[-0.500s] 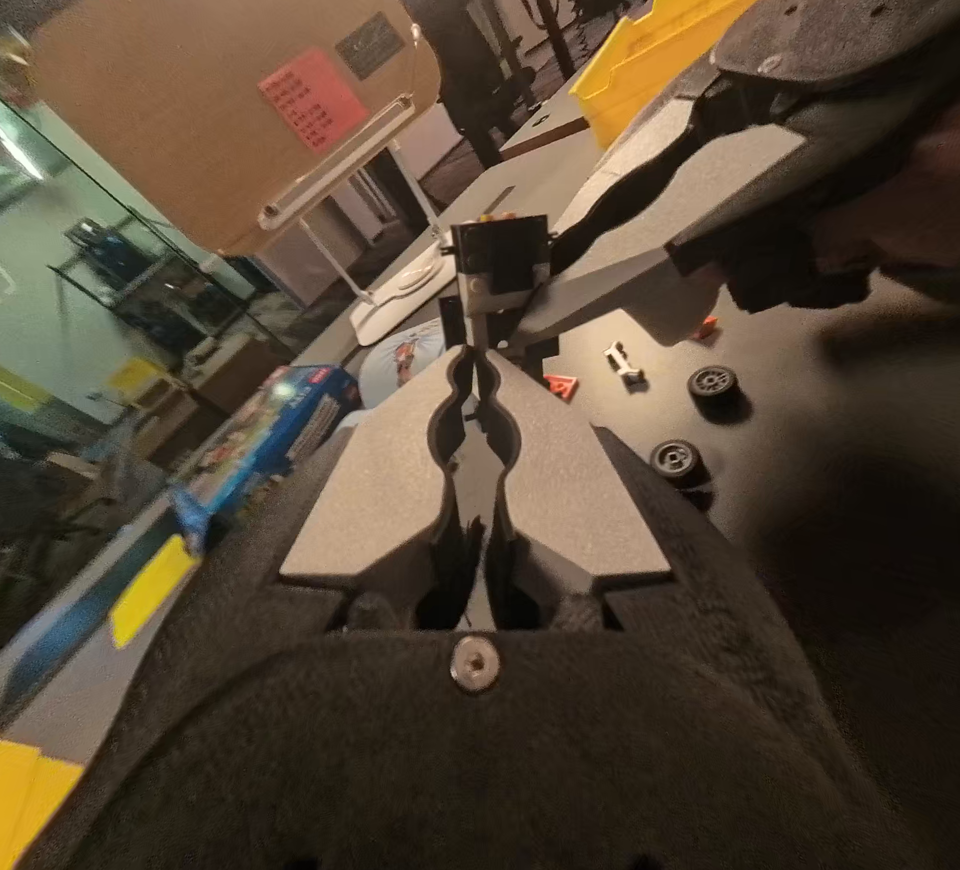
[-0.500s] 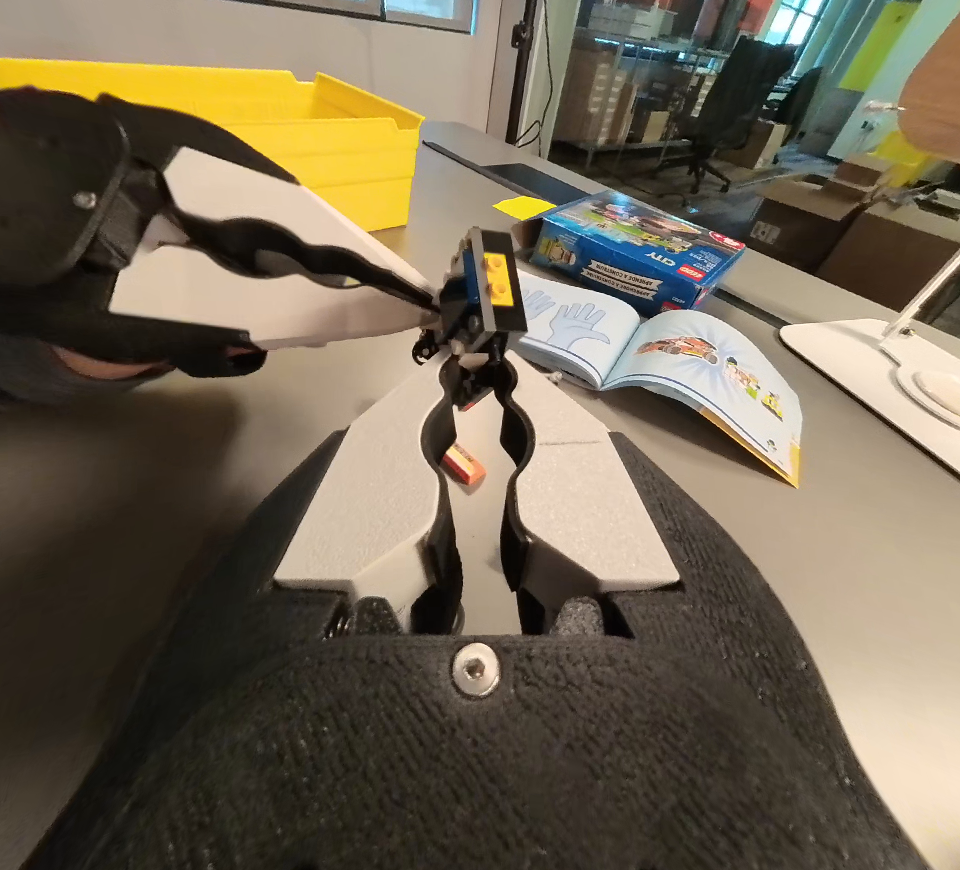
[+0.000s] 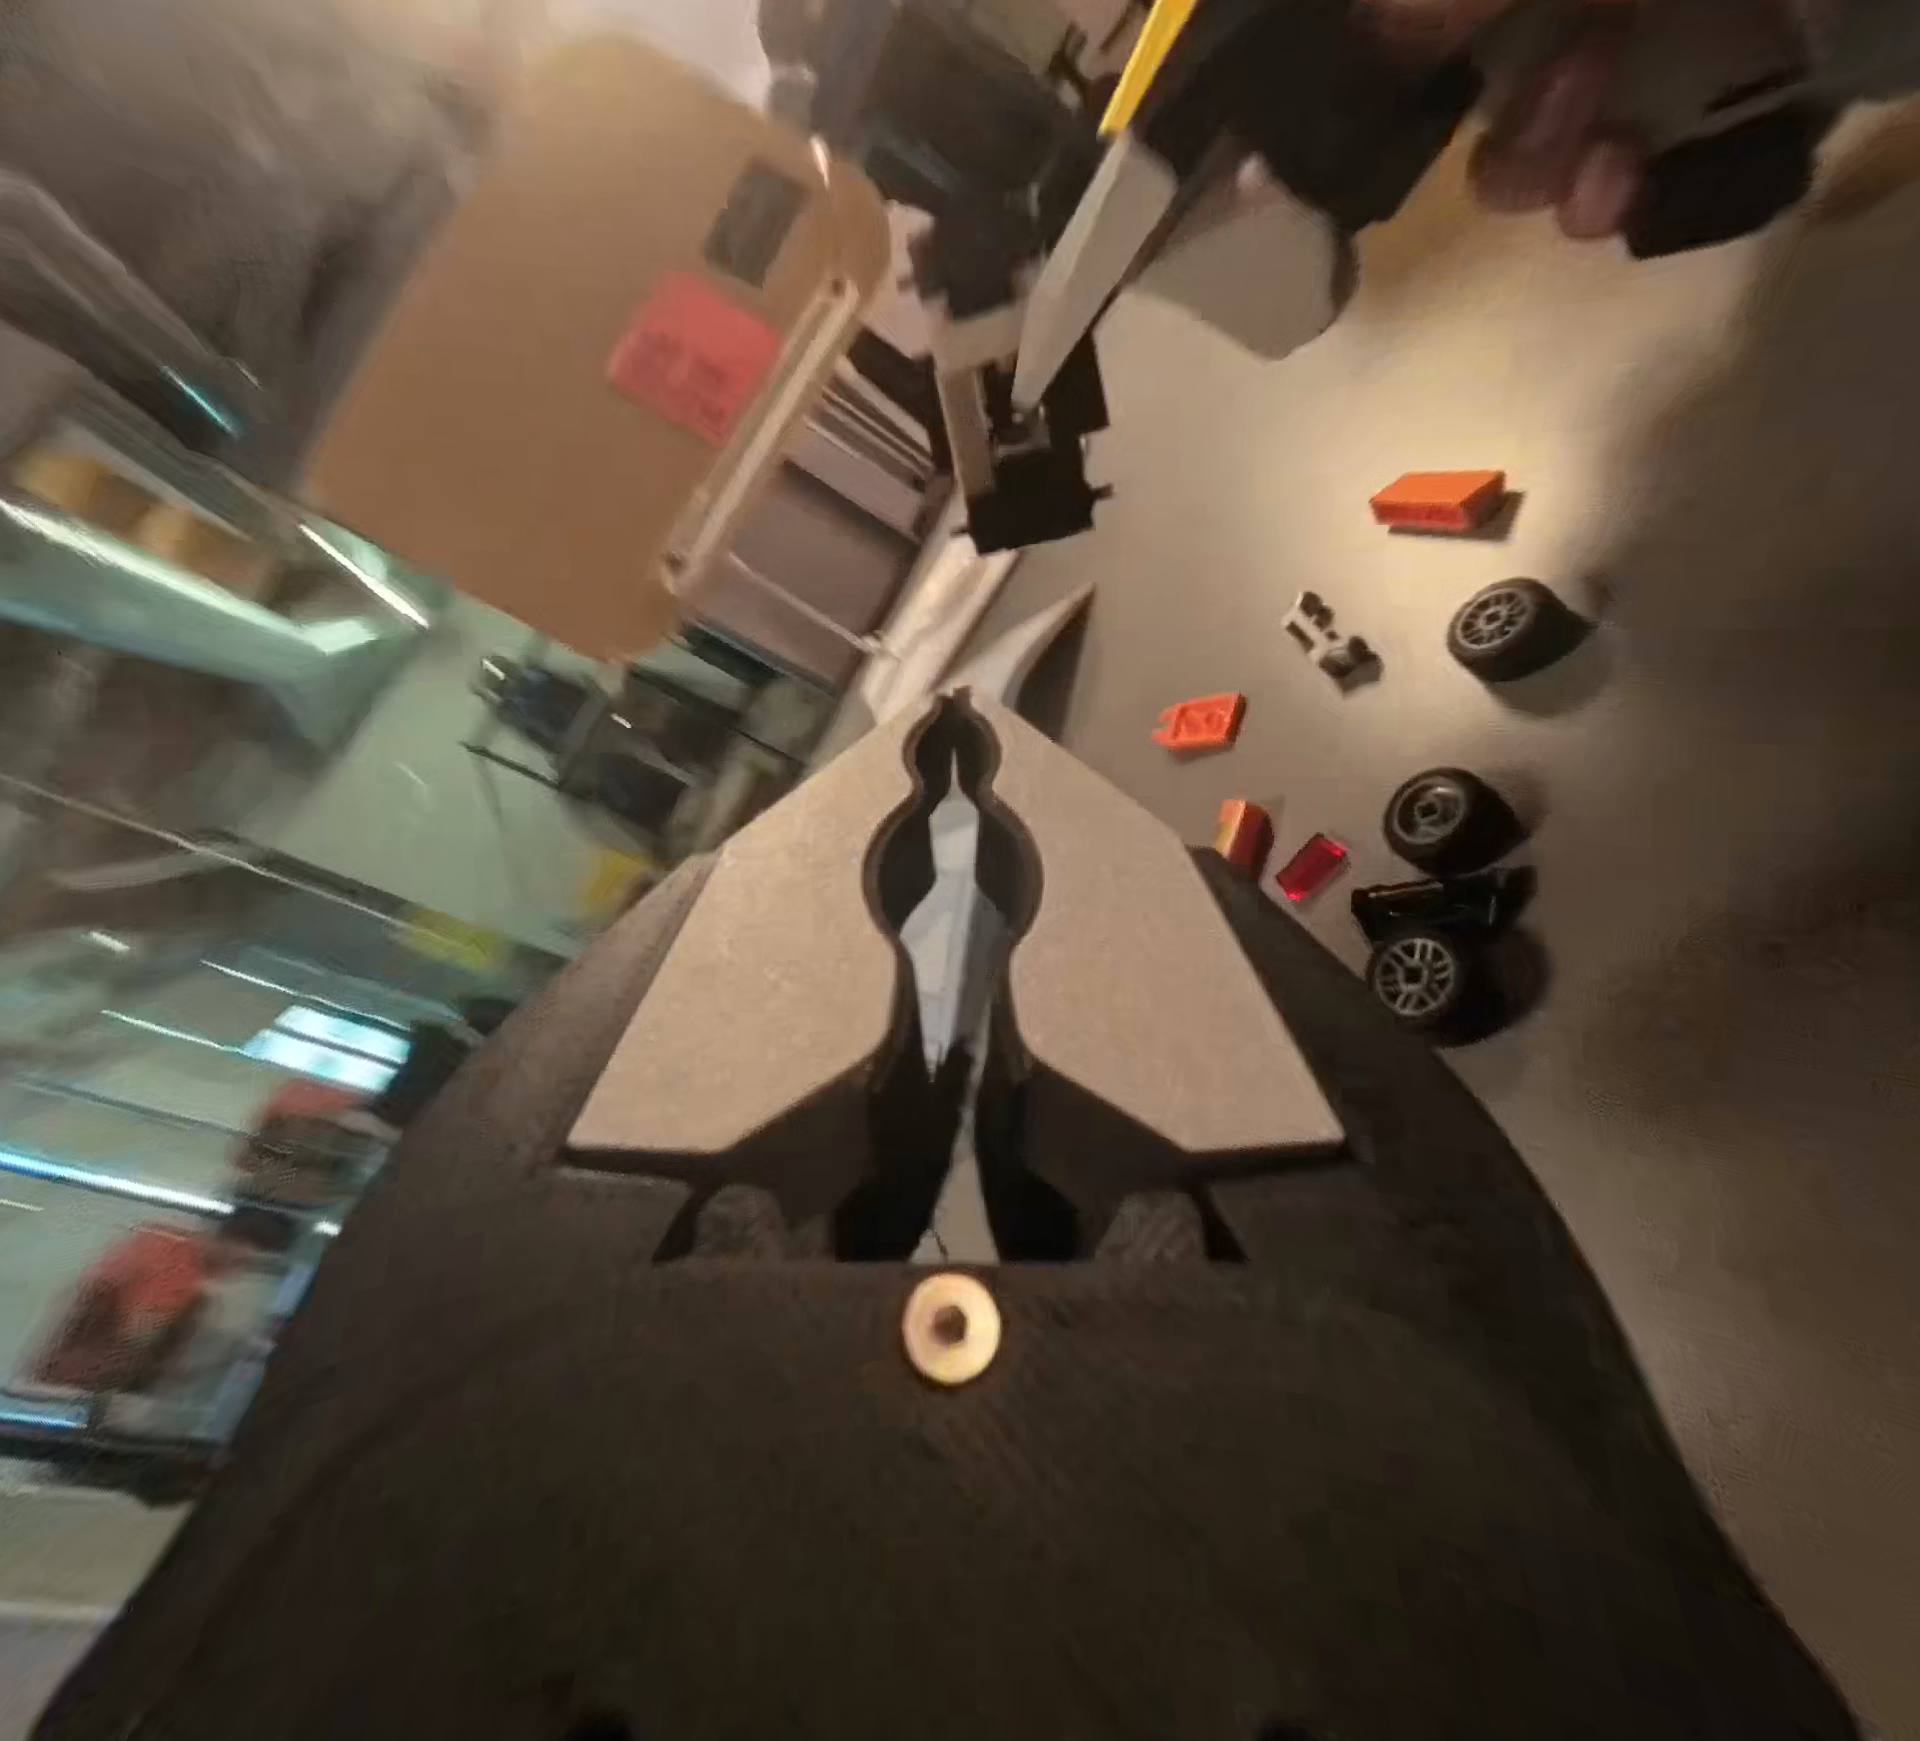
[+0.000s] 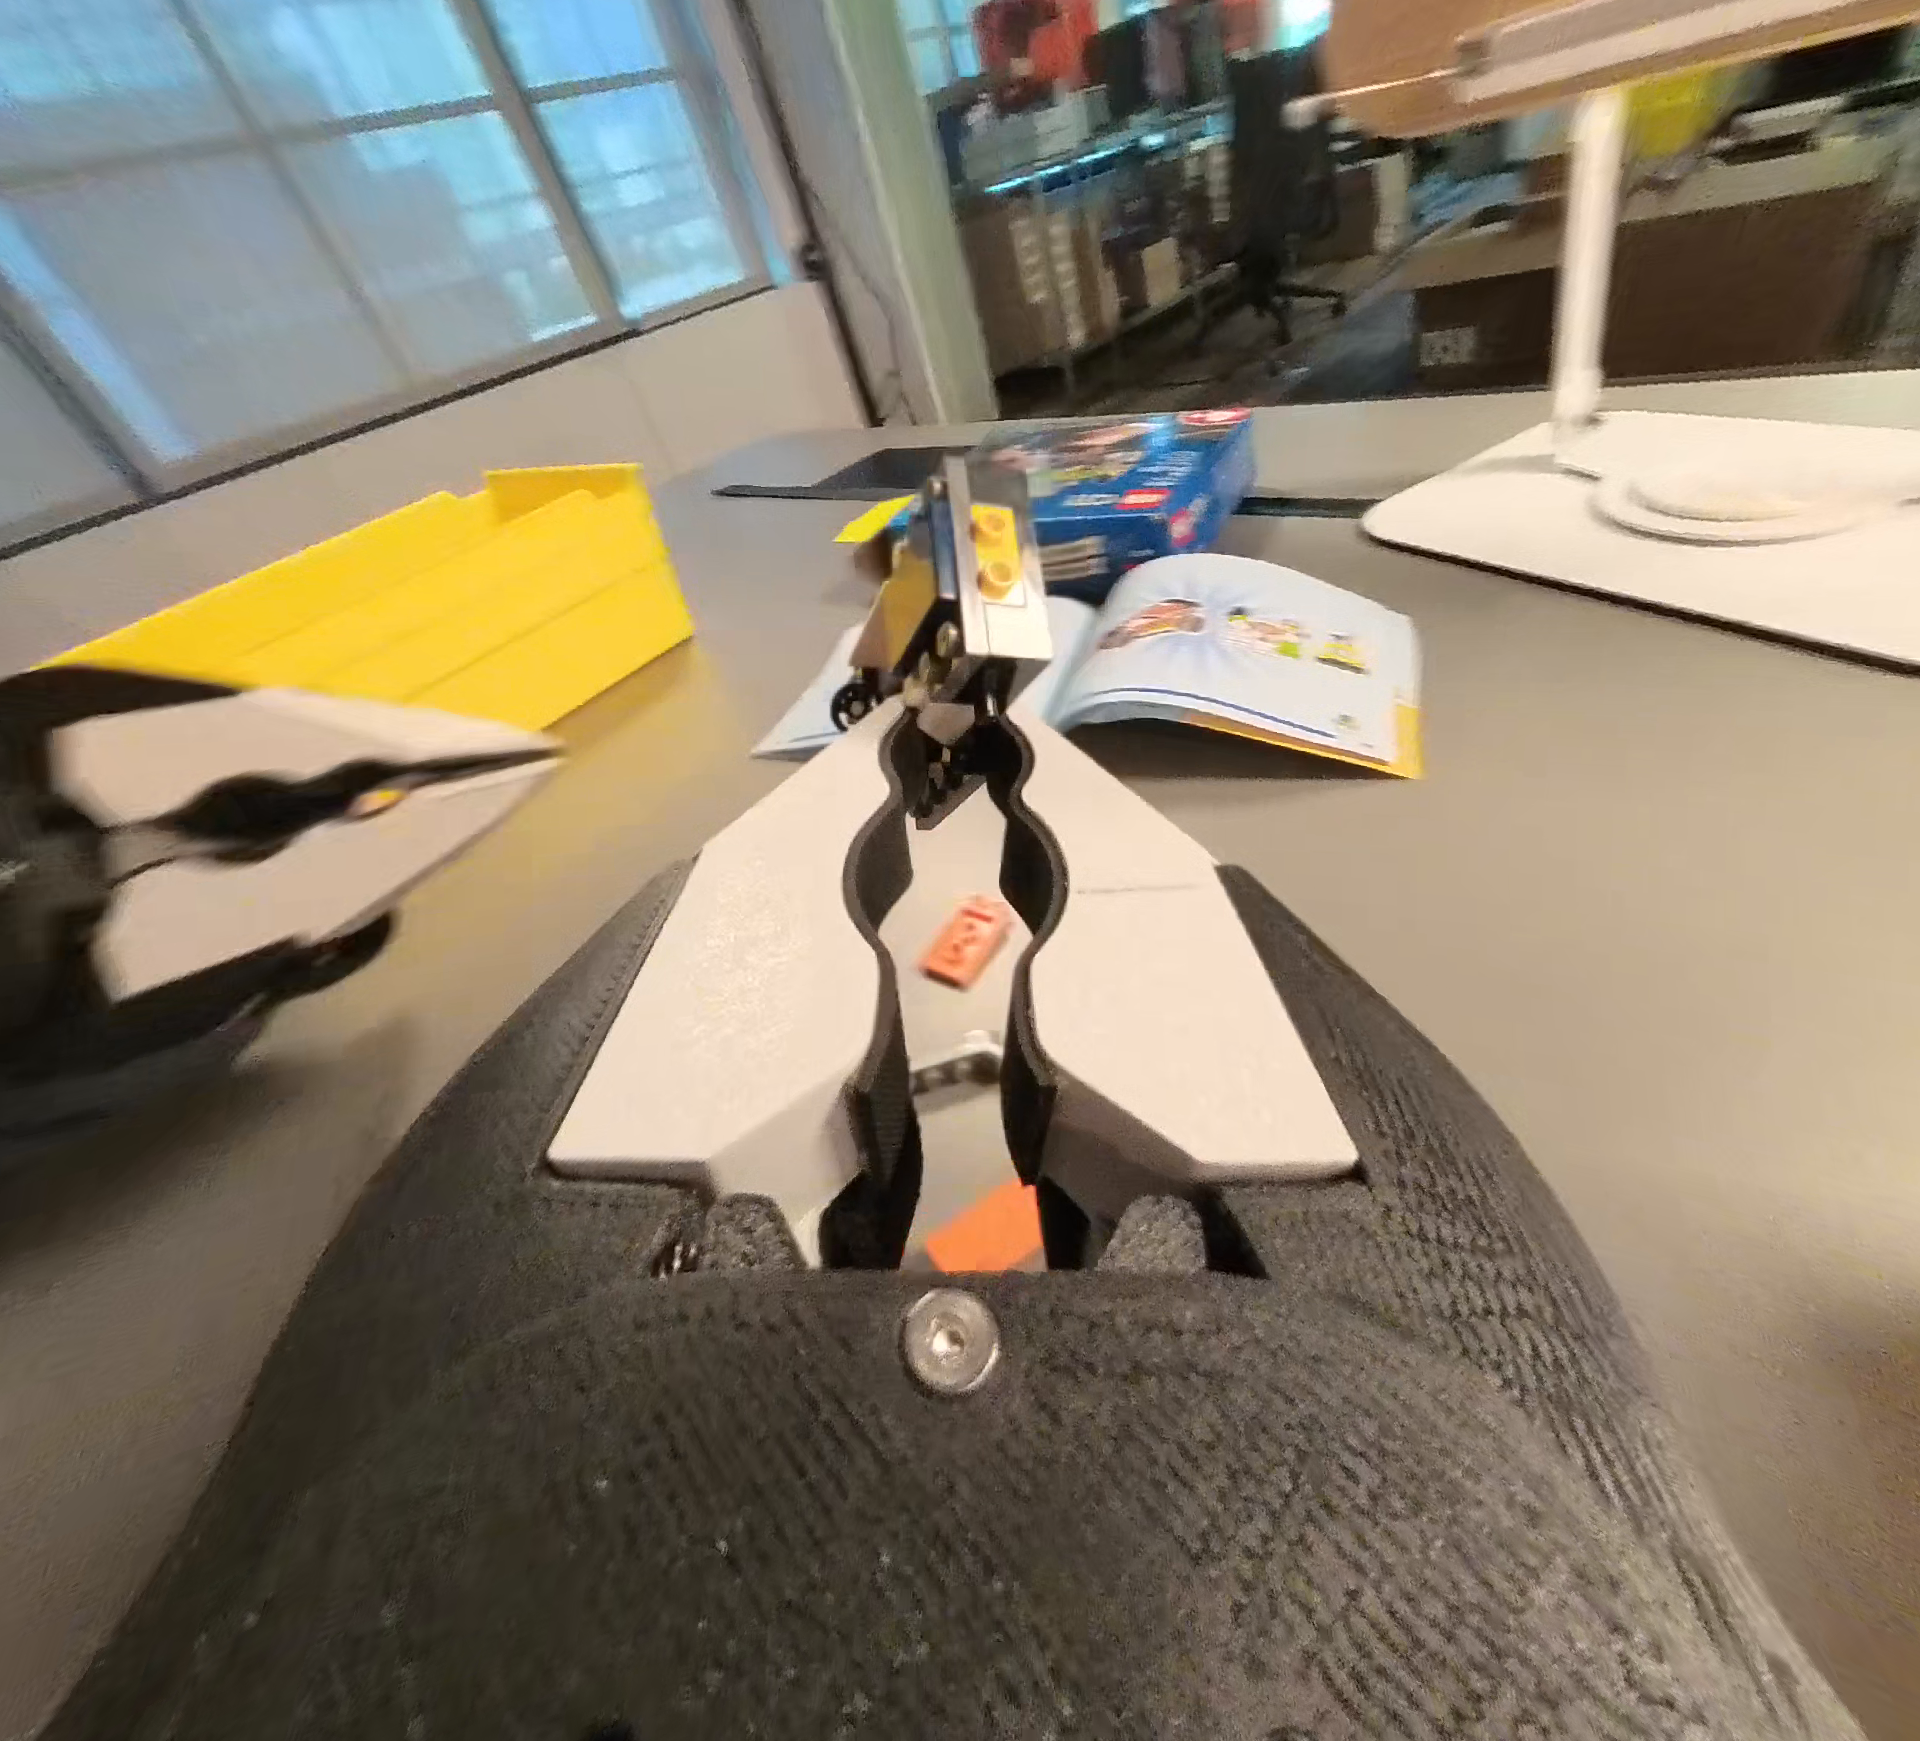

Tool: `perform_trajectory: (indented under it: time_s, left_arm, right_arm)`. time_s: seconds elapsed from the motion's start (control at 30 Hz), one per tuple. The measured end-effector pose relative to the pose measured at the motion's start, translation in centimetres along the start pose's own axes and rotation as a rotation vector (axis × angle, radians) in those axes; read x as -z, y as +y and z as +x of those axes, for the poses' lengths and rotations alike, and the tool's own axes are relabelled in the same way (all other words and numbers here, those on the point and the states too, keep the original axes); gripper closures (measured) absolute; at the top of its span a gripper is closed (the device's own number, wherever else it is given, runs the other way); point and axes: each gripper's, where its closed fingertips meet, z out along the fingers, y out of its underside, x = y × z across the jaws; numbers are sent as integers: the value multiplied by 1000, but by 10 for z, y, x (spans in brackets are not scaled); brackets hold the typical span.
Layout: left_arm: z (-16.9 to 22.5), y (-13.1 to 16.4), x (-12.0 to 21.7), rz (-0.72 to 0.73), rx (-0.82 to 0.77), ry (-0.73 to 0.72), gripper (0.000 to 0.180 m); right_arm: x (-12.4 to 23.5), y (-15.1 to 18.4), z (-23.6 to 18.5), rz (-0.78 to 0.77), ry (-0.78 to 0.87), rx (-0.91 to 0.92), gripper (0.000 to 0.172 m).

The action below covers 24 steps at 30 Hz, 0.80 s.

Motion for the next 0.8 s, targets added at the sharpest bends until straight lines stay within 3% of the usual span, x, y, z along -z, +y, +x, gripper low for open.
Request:
perform_trajectory:
  time_s: [0.13, 0.2, 0.3, 0.57, 0.7, 0.8]
  left_arm:
    - [5, 6, -5, 75, 464, 182, 180]
    - [-2, 7, -5, 98, 570, 181, 180]
    - [4, 4, -5, 101, 548, 201, 167]
    - [9, 11, -12, 18, 396, 105, 180]
    - [0, 12, -13, -1, 336, 11, 175]
    - [3, 13, -14, -5, 374, 42, 171]
  right_arm:
    - [-14, 17, -27, -95, -142, 31, 161]
    - [-17, 24, -38, -125, -178, 72, 161]
    - [-23, 34, -54, -160, -221, 124, 161]
    - [-30, 46, -68, -199, -193, 252, 161]
    - [-32, 46, -60, -202, -123, 274, 161]
    - [-32, 45, -62, -198, -123, 274, 161]
